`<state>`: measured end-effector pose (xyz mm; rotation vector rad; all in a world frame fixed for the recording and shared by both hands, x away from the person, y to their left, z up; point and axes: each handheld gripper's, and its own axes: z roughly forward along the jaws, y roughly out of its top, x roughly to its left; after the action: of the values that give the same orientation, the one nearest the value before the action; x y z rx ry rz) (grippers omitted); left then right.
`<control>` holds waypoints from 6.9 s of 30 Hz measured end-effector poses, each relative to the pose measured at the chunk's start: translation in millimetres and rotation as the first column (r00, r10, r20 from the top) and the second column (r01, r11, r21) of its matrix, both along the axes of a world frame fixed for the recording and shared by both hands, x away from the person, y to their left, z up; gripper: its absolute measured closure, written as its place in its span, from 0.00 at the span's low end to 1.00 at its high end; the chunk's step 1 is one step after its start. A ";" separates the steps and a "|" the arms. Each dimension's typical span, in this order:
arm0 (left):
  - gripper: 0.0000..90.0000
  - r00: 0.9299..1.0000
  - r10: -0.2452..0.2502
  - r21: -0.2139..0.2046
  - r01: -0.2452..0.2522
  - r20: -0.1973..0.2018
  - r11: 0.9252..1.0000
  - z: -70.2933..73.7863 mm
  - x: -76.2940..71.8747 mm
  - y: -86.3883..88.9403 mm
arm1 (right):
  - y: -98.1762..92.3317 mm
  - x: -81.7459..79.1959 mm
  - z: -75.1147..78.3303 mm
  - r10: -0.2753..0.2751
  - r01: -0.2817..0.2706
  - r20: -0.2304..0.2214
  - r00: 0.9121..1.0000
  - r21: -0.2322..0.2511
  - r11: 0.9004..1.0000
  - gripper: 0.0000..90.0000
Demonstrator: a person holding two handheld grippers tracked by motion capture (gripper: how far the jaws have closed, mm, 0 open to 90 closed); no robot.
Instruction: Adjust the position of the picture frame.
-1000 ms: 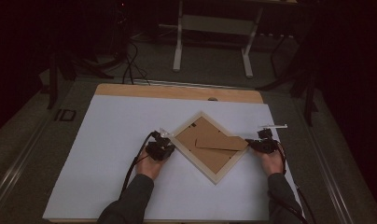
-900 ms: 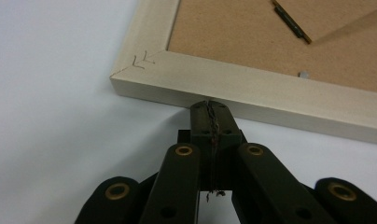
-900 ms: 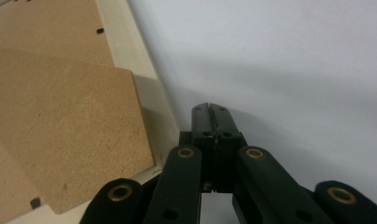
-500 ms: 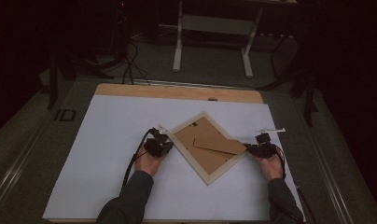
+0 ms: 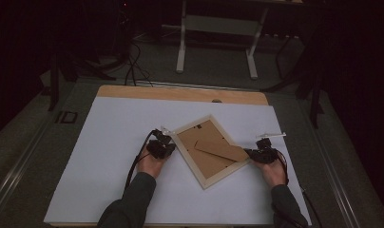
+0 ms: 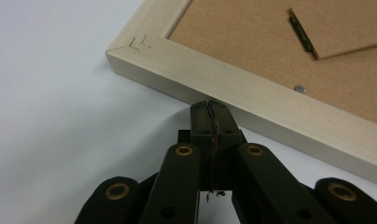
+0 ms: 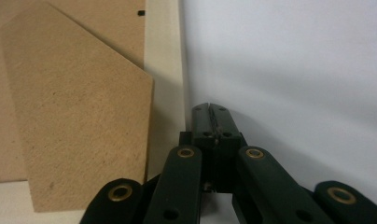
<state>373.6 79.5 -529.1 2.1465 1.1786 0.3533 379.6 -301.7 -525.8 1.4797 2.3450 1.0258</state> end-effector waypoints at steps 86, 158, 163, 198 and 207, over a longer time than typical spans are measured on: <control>1.00 0.998 0.057 -0.020 -0.057 0.007 0.998 -2.9 -92.8 72.2 | 90.6 -3.4 11.0 0.283 -0.282 0.076 0.956 -0.023 0.959 1.00; 1.00 0.992 0.128 -0.053 -0.128 -0.003 0.990 -4.0 -23.8 74.9 | 77.9 31.9 1.2 0.064 -0.059 0.050 0.997 -0.099 0.993 1.00; 1.00 0.992 0.127 -0.060 -0.127 -0.003 0.990 -4.4 -24.3 75.5 | 76.1 21.8 -0.2 0.066 -0.062 0.049 0.997 -0.076 0.995 1.00; 1.00 0.999 0.046 -0.055 -0.046 0.001 0.997 -4.6 -51.8 83.9 | 76.2 -36.0 -2.9 0.117 -0.114 0.055 0.992 -0.048 0.992 1.00; 1.00 0.999 0.038 -0.053 -0.038 0.005 0.998 -4.8 -64.0 86.3 | 78.3 -42.0 -3.3 0.123 -0.120 0.058 0.991 -0.047 0.992 1.00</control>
<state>309.6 165.8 -533.8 2.0790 1.2131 0.3418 337.7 -223.5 -529.1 1.2855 2.4236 1.0264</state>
